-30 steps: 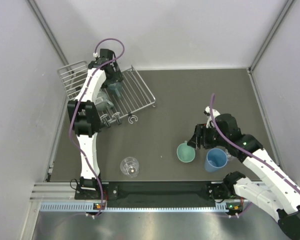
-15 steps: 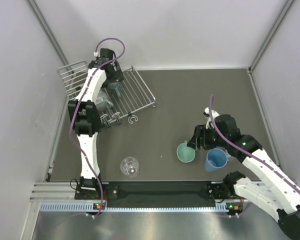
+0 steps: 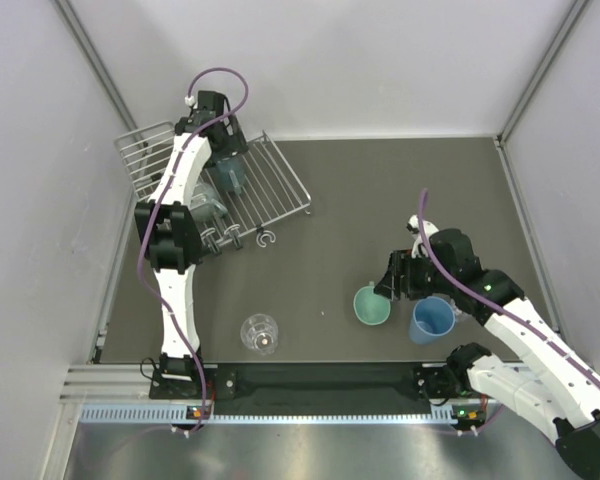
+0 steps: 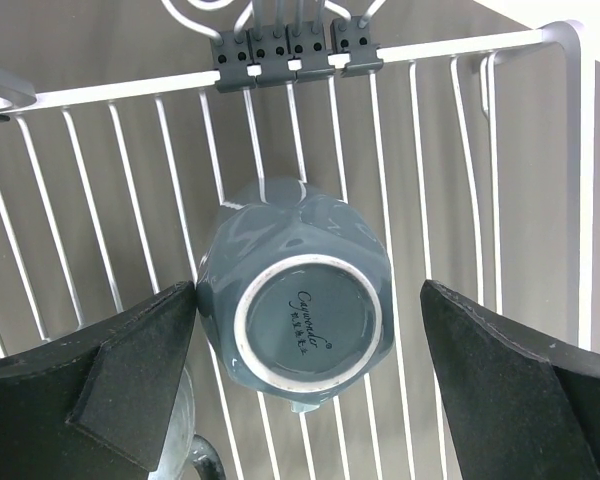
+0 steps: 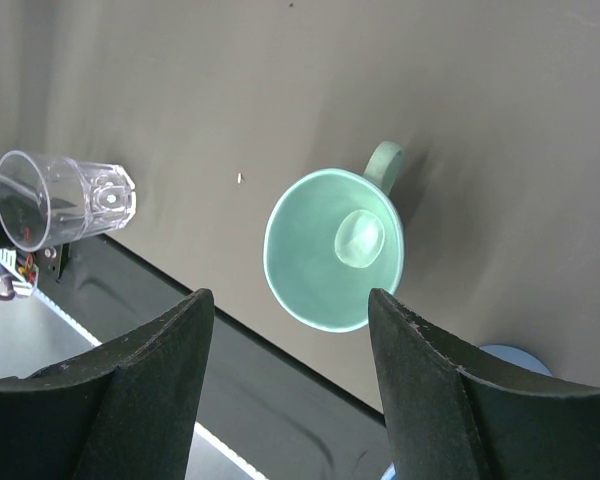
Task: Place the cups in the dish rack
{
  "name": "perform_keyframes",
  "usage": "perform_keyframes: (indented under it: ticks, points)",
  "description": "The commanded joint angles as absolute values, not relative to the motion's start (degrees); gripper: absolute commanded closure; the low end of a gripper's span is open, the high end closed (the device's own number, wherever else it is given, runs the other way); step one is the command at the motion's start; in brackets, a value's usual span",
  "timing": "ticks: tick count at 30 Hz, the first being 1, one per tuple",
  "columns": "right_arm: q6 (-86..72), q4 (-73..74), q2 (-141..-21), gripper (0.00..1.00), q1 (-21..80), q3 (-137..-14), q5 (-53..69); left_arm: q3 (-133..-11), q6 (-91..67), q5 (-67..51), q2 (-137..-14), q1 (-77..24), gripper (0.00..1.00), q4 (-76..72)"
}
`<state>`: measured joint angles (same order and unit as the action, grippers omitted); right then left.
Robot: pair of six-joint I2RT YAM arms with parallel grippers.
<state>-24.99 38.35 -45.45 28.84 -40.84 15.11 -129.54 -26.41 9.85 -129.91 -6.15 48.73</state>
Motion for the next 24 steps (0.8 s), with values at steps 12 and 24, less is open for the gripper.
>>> perform_keyframes:
  ticks: [12,24]
  points:
    - [-24.78,38.49,-46.67,0.36,28.3,-44.12,15.12,-124.72,-29.26,6.51,-112.35,-9.4,0.02,47.11]
    - [-27.86,40.78,-50.36,0.36,29.26,-46.23,11.87,-111.29,-31.46,0.45,-90.9,-18.54,0.02,41.95]
